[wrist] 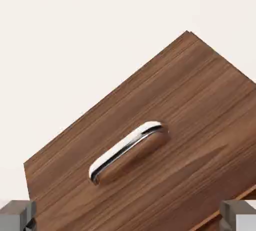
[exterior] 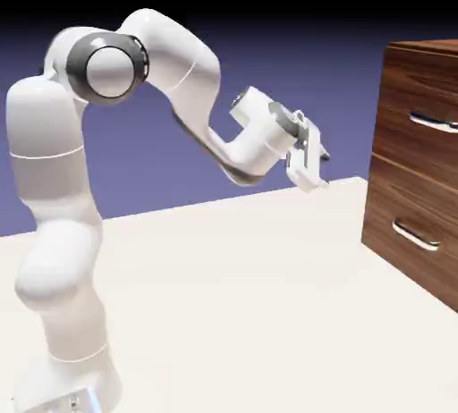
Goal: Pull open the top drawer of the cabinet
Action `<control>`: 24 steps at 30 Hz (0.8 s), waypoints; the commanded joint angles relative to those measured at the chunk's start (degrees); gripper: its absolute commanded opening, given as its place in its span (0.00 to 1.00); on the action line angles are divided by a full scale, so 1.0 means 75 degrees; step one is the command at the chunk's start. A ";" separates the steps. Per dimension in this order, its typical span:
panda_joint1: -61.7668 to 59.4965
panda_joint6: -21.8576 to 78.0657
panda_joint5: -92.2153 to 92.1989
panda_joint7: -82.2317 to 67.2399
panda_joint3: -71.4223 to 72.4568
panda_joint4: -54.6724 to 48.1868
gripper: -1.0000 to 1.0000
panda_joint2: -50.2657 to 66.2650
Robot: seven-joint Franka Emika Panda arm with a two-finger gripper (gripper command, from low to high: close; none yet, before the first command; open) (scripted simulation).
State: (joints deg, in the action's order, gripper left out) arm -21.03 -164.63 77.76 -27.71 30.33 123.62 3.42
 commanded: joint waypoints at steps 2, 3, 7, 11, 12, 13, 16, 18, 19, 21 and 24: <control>-0.0186 0.0080 0.0665 -0.0600 0.0259 -0.0320 0.50 0.0309; -0.0279 0.0120 0.0997 -0.0900 0.0389 -0.0479 0.50 0.0463; -0.0651 0.0280 0.2326 -0.2099 0.0907 -0.1118 0.50 0.1079; -0.1022 0.0441 0.3655 -0.3298 0.1425 -0.1757 0.50 0.1696; -0.1115 0.0481 0.3987 -0.3598 0.1555 -0.1917 0.50 0.1850; -0.1208 0.0521 0.4320 -0.3898 0.1685 -0.2077 0.50 0.2004; -0.1486 0.0641 0.5316 -0.4798 0.2073 -0.2556 0.50 0.2467; -0.1672 0.0721 0.5981 -0.5397 0.2332 -0.2875 0.50 0.2775; -0.1765 0.0761 0.6313 -0.5697 0.2462 -0.3035 0.50 0.2929; -0.1950 0.0841 0.6977 -0.6297 0.2721 -0.3354 0.50 0.3237; -0.2229 0.0961 0.7974 -0.7196 0.3110 -0.3834 0.50 0.3700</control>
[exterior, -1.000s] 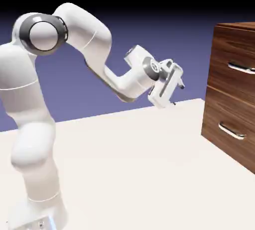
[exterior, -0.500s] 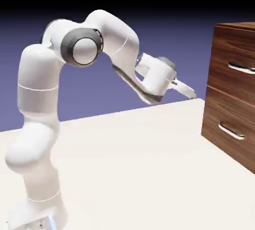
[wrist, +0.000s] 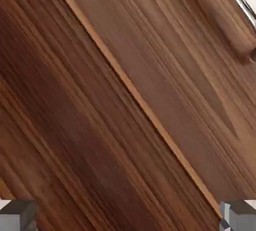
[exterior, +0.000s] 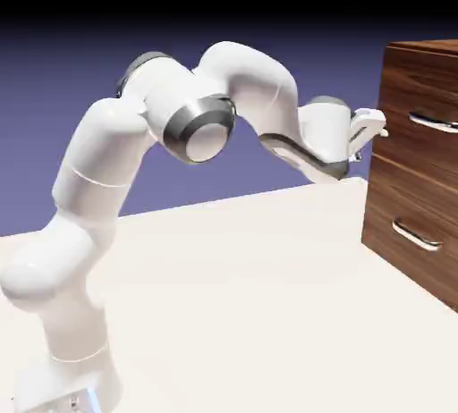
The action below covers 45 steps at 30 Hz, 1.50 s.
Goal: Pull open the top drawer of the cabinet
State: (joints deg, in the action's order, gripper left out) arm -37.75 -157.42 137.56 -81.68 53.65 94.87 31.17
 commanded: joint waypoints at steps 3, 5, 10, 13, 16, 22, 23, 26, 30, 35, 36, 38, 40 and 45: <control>-0.0279 0.0120 0.0997 -0.0900 0.0389 -0.0479 0.50 0.0463; -0.0464 0.0200 0.1662 -0.1500 0.0648 -0.0799 0.50 0.0771; -0.0774 0.0334 0.2771 -0.2501 0.1081 -0.1332 0.50 0.1286; -0.0295 0.0084 0.2594 -0.2960 0.0863 -0.2162 0.50 0.1751; 0.0184 -0.0167 0.2416 -0.3419 0.0645 -0.2993 0.50 0.2217; 0.0397 -0.0266 0.2354 -0.3626 0.0550 -0.3350 0.00 0.2433; 0.0243 -0.0175 0.2426 -0.3483 0.0622 -0.3073 0.00 0.2293; -0.0242 0.0087 0.2606 -0.3059 0.0859 -0.2243 0.00 0.1858; -0.0950 0.0407 0.2798 -0.2481 0.1236 -0.1135 0.00 0.1234; -0.1994 0.0743 0.2973 -0.1685 0.1865 0.0249 0.00 0.0347; -0.2238 0.0798 0.3005 -0.1506 0.2026 0.0525 0.00 0.0151; -0.2773 0.0892 0.3068 -0.1122 0.2397 0.1074 0.00 -0.0262; -0.3327 0.0955 0.3125 -0.0745 0.2807 0.1555 0.00 -0.0655; -0.4711 0.1024 0.3241 0.0018 0.3944 0.2425 0.00 -0.1404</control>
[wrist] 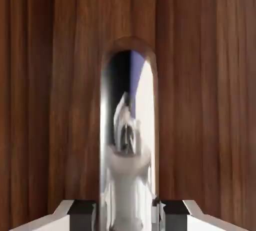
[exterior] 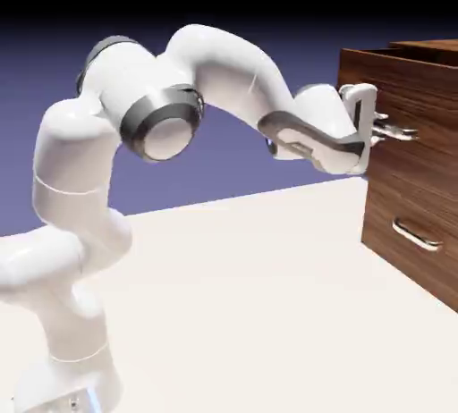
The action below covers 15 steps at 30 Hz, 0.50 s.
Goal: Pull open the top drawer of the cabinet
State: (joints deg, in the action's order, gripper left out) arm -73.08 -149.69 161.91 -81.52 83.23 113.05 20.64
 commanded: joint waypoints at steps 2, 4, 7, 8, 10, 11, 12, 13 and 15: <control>-0.0554 0.0016 0.0018 0.0171 0.0500 0.0253 0.00 -0.0163; -0.1107 0.0051 0.0021 0.0244 0.1027 0.0480 0.00 -0.0231; -0.1927 0.0149 -0.0024 0.0139 0.1851 0.0840 0.00 -0.0131; -0.2196 0.0190 -0.0048 0.0065 0.2127 0.0969 0.00 -0.0059; -0.2749 0.0193 -0.0016 0.0205 0.2651 0.1091 0.00 -0.0153; -0.3026 0.0158 0.0034 0.0398 0.2893 0.1093 0.00 -0.0303; -0.3303 0.0109 0.0097 0.0641 0.3127 0.1071 0.00 -0.0494; -0.3580 0.0051 0.0170 0.0916 0.3356 0.1035 0.00 -0.0711; -0.4133 -0.0081 0.0326 0.1511 0.3807 0.0942 0.00 -0.1181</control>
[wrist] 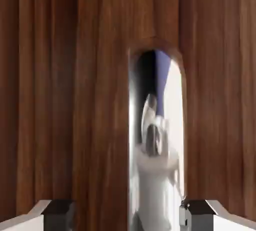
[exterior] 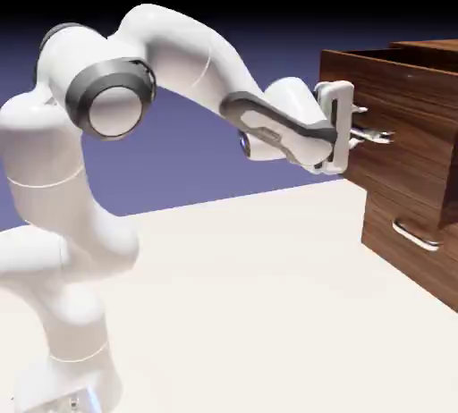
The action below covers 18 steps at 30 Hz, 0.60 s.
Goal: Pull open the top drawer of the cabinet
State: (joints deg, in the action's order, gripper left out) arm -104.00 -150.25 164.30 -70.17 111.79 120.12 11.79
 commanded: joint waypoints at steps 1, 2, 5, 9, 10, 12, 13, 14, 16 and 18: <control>-0.0287 -0.0073 0.0082 0.0290 0.0226 -0.0044 0.00 -0.0229; -0.0564 -0.0132 0.0148 0.0554 0.0458 -0.0071 0.00 -0.0431; -0.1328 -0.0116 0.0116 0.0585 0.1210 0.0217 0.00 -0.0376; -0.1859 0.0214 -0.0257 -0.0543 0.1904 0.1084 0.00 0.0731; -0.2022 0.0292 -0.0347 -0.0794 0.2097 0.1325 0.00 0.1008; -0.2369 0.0439 -0.0528 -0.1262 0.2489 0.1828 0.00 0.1561; -0.2550 0.0504 -0.0620 -0.1481 0.2686 0.2088 0.00 0.1838; -0.2735 0.0562 -0.0714 -0.1687 0.2882 0.2350 0.00 0.2115; -0.2822 0.0588 -0.0759 -0.1782 0.2973 0.2474 1.00 0.2245; -0.3001 0.0622 -0.0863 -0.1966 0.3152 0.2734 1.00 0.2522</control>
State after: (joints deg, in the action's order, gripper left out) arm -126.51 -145.59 157.83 -84.92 135.42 140.62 30.70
